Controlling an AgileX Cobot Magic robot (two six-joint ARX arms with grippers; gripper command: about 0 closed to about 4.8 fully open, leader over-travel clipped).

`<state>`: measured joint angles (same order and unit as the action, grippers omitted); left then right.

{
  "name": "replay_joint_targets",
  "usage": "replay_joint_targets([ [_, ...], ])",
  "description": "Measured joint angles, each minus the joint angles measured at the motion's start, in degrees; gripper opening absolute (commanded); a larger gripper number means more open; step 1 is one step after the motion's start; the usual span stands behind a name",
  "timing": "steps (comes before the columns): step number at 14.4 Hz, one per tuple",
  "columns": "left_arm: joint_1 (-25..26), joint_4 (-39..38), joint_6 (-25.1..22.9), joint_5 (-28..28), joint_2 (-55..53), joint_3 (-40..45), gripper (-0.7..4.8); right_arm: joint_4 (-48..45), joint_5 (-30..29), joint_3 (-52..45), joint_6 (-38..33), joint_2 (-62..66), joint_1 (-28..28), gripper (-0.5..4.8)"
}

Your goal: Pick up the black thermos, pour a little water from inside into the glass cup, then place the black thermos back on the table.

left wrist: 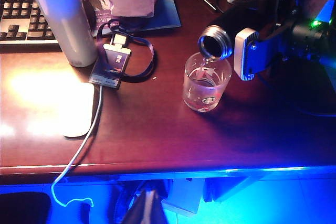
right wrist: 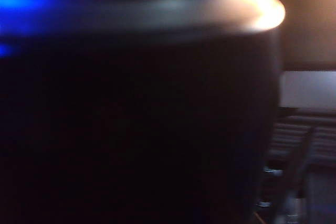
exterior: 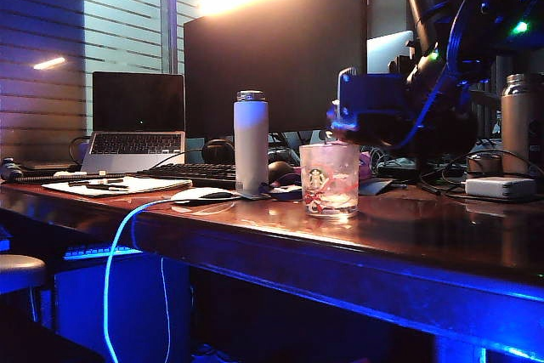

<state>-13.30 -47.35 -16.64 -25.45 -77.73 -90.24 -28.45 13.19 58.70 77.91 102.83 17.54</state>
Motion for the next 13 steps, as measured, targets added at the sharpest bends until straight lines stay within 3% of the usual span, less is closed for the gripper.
replay_joint_targets([
  [7, 0.00, 0.00, 0.00, 0.00, 0.00, 0.00, -0.02, 0.09, -1.81, -0.04, -14.93, 0.00, 0.00, 0.26],
  [13, 0.00, 0.00, 0.00, 0.00, 0.02, 0.00, -0.02, 0.52, -2.05, -0.28, -38.14, -1.18, -0.98, 0.26],
])
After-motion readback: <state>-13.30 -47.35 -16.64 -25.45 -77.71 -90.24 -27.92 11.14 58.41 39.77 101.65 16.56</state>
